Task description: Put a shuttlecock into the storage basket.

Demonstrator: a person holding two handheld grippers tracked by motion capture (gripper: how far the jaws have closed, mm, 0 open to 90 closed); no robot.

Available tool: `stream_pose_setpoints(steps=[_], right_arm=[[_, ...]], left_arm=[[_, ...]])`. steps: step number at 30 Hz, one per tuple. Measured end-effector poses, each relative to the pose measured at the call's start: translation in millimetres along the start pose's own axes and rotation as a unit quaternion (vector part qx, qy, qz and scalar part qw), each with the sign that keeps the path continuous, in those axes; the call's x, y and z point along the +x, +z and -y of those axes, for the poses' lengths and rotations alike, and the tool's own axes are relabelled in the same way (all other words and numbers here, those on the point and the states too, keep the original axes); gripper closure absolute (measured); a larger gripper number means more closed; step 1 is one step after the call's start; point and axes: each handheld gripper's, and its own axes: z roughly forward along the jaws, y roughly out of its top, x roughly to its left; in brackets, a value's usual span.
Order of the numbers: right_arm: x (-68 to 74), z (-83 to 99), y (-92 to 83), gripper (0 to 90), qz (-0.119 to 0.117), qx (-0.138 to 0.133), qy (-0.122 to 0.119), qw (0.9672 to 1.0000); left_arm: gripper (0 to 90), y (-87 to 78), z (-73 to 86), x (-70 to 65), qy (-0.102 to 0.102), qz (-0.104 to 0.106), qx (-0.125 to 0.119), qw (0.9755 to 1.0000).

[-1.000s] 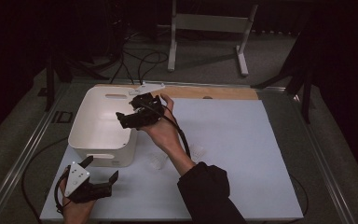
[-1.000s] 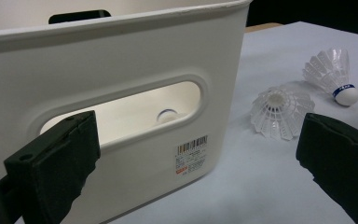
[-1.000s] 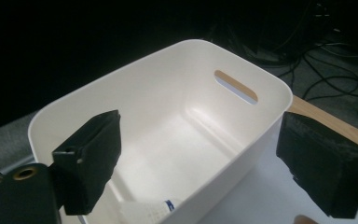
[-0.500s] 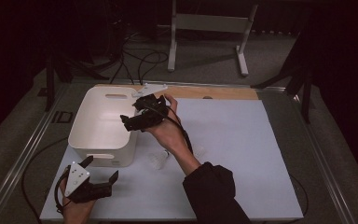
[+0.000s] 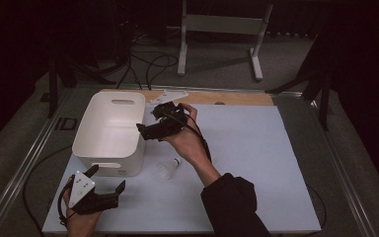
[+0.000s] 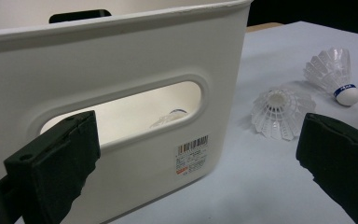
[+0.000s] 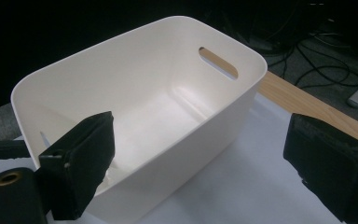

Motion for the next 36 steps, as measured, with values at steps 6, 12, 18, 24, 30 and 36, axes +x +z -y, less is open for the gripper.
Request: stream_pose_setpoints(steps=[6, 12, 18, 24, 30, 36], right_arm=[[-2.5, 4.5, -4.4, 9.0, 0.004, -0.001, 0.001, 1.0], [-4.5, 6.9, -7.7, 9.0, 0.006, -0.008, -0.001, 0.9999], [-5.7, 10.7, -12.2, 9.0, 0.011, -0.011, 0.0, 0.9999], [-9.7, 14.7, -16.3, 9.0, 0.014, -0.012, 0.008, 0.9998], [-13.0, 20.5, -20.4, 9.0, 0.019, -0.013, 0.012, 0.9997], [-18.4, 27.7, -21.0, 9.0, 0.024, -0.015, 0.02, 0.9994]], left_arm=[[0.1, -0.2, -0.1, -0.2, 0.0, 0.0, -0.001, 1.0], [0.1, 0.1, -0.2, -0.2, -0.001, 0.0, -0.001, 1.0], [0.1, 0.0, -0.3, -0.4, 0.002, -0.001, 0.0, 1.0], [0.1, -0.3, 0.2, -0.1, 0.0, -0.002, 0.0, 1.0], [0.1, -0.4, 0.1, -0.9, 0.0, -0.001, 0.0, 1.0], [0.1, -1.1, 0.4, -0.3, -0.001, -0.002, -0.001, 1.0]])
